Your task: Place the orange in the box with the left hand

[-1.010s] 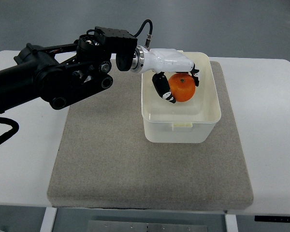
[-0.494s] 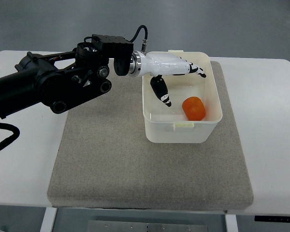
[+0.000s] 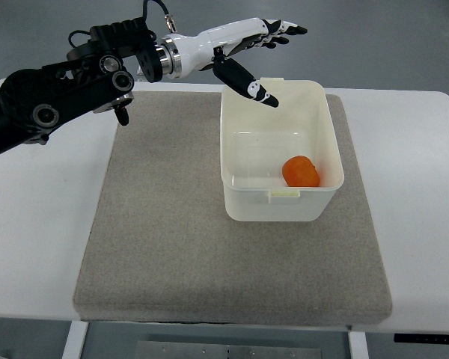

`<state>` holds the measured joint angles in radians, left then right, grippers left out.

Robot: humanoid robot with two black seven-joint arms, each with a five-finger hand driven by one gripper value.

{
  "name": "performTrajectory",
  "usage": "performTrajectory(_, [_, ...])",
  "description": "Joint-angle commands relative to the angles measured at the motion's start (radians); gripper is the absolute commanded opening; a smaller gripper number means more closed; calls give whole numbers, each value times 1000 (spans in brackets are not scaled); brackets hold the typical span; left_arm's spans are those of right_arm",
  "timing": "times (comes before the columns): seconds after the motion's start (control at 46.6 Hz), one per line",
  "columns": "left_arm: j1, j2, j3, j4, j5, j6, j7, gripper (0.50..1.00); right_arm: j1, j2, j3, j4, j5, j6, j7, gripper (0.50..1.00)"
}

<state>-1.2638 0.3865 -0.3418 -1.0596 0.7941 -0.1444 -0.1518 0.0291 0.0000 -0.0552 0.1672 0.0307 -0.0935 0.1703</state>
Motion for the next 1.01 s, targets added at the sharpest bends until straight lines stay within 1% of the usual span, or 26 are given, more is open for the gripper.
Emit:
performTrajectory(0.0, [10, 26, -28, 21, -81, 22, 0, 996, 0, 0, 0, 0, 0, 0, 0, 926])
performTrajectory(0.107, [41, 55, -43, 99, -220, 45, -3, 996, 0, 0, 0, 0, 0, 0, 0, 926])
performTrajectory(0.193, [69, 74, -51, 147, -324, 34, -5, 996, 0, 0, 0, 0, 0, 0, 0, 926])
performTrajectory(0.322, [138, 109, -62, 156, -361, 31, -15, 999, 0, 0, 0, 0, 0, 0, 0, 926])
performTrajectory(0.408, [194, 129, -109, 158, -375, 19, -15, 1000, 0, 0, 0, 0, 0, 0, 0, 926])
performTrajectory(0.451, [239, 130, -147, 162, -380, -9, -15, 1000, 0, 0, 0, 0, 0, 0, 0, 926])
performTrajectory(0.516, [294, 129, -218, 185, -380, -84, -15, 1000, 0, 0, 0, 0, 0, 0, 0, 926])
performTrajectory(0.58, [326, 129, -290, 226, -383, -188, -15, 1000, 0, 0, 0, 0, 0, 0, 0, 926])
performTrajectory(0.687, [354, 126, -370, 326, -426, -368, -12, 1000, 0, 0, 0, 0, 0, 0, 0, 926])
performTrajectory(0.752, [353, 120, -375, 392, -475, -435, -11, 1000, 0, 0, 0, 0, 0, 0, 0, 926])
performTrajectory(0.795, [350, 118, -375, 437, -509, -466, -8, 1000, 0, 0, 0, 0, 0, 0, 0, 926])
performTrajectory(0.859, [350, 115, -372, 489, -556, -466, -5, 1000, 0, 0, 0, 0, 0, 0, 0, 926])
performTrajectory(0.988, [348, 112, -373, 523, -618, -466, 0, 1000, 0, 0, 0, 0, 0, 0, 0, 926])
